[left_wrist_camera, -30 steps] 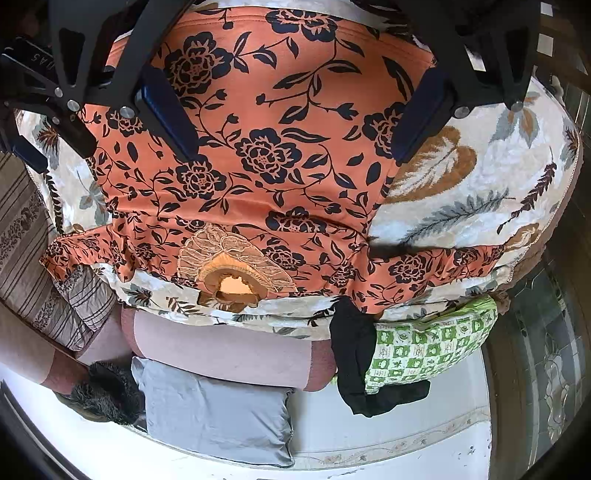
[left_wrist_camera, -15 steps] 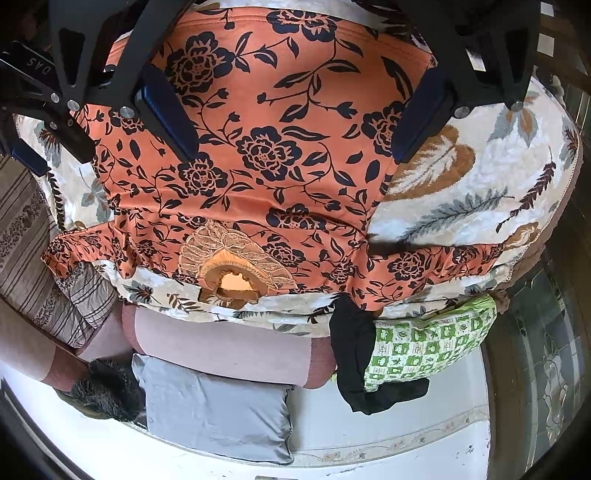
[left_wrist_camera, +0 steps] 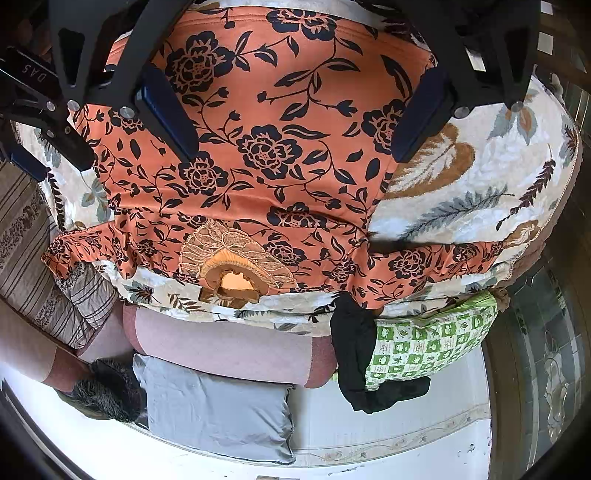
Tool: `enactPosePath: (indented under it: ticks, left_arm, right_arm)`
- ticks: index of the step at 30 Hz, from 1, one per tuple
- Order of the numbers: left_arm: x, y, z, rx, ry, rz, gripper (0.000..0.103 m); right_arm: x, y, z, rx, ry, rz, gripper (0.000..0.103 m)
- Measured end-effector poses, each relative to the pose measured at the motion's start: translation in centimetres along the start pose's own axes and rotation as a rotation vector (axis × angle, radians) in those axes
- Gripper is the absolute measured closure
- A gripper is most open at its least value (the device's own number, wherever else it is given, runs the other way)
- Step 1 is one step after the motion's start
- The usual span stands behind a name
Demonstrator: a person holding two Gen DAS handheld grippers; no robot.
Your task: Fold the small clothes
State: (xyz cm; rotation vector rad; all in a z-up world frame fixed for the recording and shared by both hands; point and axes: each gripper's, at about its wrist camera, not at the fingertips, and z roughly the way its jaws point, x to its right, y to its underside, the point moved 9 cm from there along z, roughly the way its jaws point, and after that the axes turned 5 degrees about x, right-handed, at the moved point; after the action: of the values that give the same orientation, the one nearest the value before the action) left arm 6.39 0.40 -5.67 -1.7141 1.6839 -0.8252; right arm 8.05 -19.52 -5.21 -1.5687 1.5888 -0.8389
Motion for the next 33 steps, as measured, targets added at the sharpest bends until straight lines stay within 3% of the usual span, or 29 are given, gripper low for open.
enactPosePath:
  ticks: [15,19,23,29,33]
  left_arm:
    - [-0.1,-0.3,0.3,0.024,-0.008,0.019,0.0]
    - [-1.5,0.3,2.0,-0.027,-0.021,0.02,0.0]
    - [-3.2,1.4,4.6,-0.074,-0.049,0.014,0.0]
    - [-4.3,2.6,8.7,-0.132,-0.062,0.028,0.0]
    - [-4.4,3.1,11.5,-0.162,-0.066,0.022,0.0]
  right_arm:
    - [0.0,0.2,0.6,-0.043,-0.011,0.003,0.0]
    - [2.1,0.4,2.3,-0.12,-0.136,0.155,0.0]
    - [10.3,-0.3,5.9,-0.161,-0.185,0.456,0.0]
    - [30.3,-0.7,14.1,-0.17,0.036,0.836,0.001]
    - [41.7,-4.1,17.3,-0.088,0.224,0.867,0.006]
